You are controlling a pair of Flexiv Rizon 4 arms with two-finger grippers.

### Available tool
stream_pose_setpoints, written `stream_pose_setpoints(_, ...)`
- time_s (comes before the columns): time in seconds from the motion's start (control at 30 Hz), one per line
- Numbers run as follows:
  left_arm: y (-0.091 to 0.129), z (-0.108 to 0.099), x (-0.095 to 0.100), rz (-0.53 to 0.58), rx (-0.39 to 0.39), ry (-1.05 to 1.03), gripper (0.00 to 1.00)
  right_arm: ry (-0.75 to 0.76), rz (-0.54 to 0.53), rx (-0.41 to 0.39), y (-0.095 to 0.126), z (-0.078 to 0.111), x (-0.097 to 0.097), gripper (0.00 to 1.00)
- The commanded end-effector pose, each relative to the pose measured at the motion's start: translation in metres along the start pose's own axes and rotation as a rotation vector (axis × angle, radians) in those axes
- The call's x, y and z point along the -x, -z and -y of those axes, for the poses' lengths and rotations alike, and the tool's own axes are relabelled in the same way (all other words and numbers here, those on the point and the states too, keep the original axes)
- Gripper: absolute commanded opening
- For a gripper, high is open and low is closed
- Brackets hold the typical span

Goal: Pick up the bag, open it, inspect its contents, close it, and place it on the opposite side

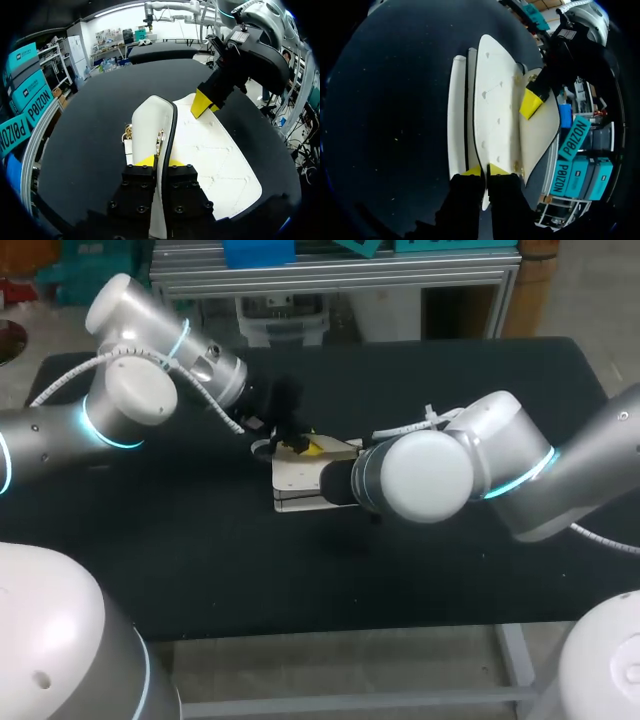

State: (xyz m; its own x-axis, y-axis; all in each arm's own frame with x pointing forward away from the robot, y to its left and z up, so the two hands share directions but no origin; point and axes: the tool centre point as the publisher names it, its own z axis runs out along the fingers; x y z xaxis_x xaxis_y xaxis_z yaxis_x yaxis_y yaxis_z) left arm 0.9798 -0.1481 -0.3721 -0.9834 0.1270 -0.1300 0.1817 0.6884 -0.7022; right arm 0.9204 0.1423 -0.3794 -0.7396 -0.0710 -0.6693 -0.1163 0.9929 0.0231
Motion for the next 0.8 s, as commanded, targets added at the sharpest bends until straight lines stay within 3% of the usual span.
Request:
stream_pose_setpoints(0.03,-0.014,-0.012,-0.026,0.060,-0.006,-0.019,0.00,-0.001,0.006,-0.004,-0.004,-0.002,0.001,0.00)
stream_pose_setpoints(0.17,-0.020,-0.017,-0.031,0.037,0.015,-0.036,0.00,-0.001,0.006,-0.004,-0.004,-0.002,0.001,0.00)
stream_pose_setpoints(0.27,-0.021,-0.020,-0.033,0.023,0.022,-0.043,0.17,-0.001,0.006,-0.004,-0.004,-0.002,0.001,0.00)
stream_pose_setpoints(0.57,-0.005,-0.012,-0.031,0.051,0.000,-0.043,0.43,-0.001,0.006,-0.004,-0.004,-0.002,0.001,0.00)
stream_pose_setpoints(0.8,0.012,0.000,-0.026,0.097,-0.013,-0.066,0.37,-0.001,0.006,-0.004,-0.004,-0.002,0.001,0.00)
